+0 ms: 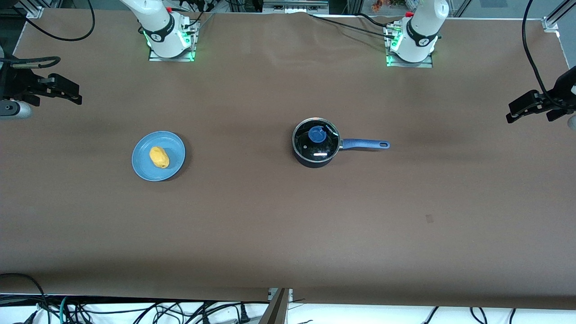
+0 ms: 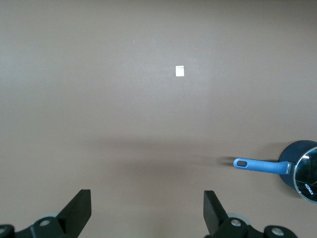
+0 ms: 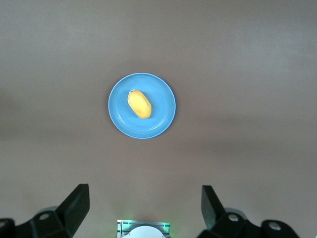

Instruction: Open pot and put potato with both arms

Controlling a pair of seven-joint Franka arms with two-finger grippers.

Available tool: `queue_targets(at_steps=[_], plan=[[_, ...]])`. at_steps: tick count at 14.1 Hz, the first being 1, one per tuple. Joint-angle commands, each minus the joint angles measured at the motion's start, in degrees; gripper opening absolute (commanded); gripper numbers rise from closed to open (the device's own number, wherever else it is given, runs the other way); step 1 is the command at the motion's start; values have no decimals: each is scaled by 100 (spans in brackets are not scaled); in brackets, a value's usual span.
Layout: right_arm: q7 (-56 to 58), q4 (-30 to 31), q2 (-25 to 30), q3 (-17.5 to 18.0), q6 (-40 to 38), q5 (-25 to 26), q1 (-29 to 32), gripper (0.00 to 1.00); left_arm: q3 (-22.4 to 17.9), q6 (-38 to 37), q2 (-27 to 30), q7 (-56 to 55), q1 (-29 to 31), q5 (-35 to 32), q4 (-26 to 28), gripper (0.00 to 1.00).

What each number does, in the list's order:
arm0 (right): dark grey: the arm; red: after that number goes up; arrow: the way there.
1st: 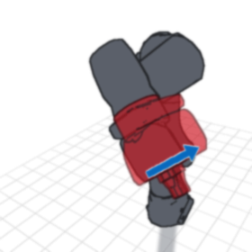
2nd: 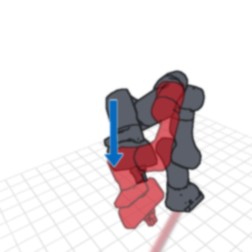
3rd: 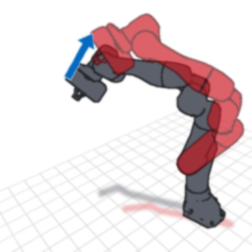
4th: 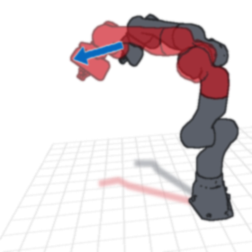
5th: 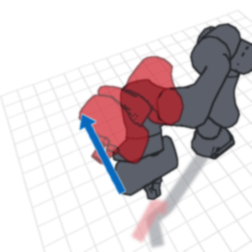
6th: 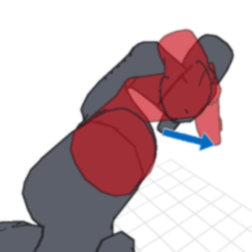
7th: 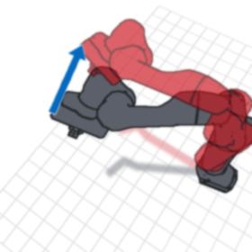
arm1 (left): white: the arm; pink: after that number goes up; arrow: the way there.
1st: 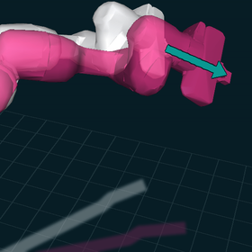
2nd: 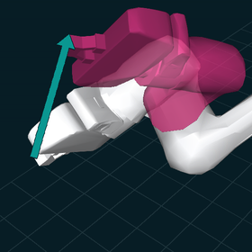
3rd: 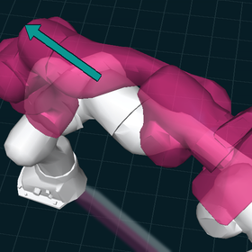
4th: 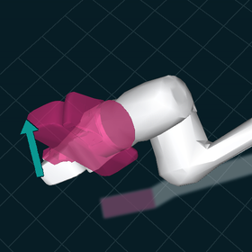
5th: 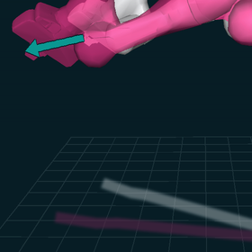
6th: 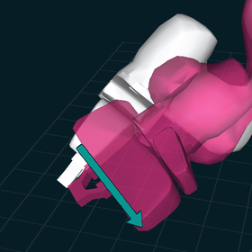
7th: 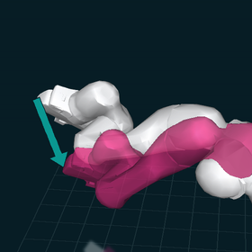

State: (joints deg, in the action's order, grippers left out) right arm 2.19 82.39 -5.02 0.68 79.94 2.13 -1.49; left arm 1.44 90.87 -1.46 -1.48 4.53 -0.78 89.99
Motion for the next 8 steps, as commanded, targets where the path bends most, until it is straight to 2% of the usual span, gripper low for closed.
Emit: queue_targets(at_steps=[1, 8], plan=[[-61, -65, -25, 46, -40, -11, 61, 100, 15, -26, -92, 121, 48, 69, -175, 100], [-88, -30, -139, 46, 47, -19, 52, 100, 15, -26, -197, 69, 30, 87, -183, 100]])
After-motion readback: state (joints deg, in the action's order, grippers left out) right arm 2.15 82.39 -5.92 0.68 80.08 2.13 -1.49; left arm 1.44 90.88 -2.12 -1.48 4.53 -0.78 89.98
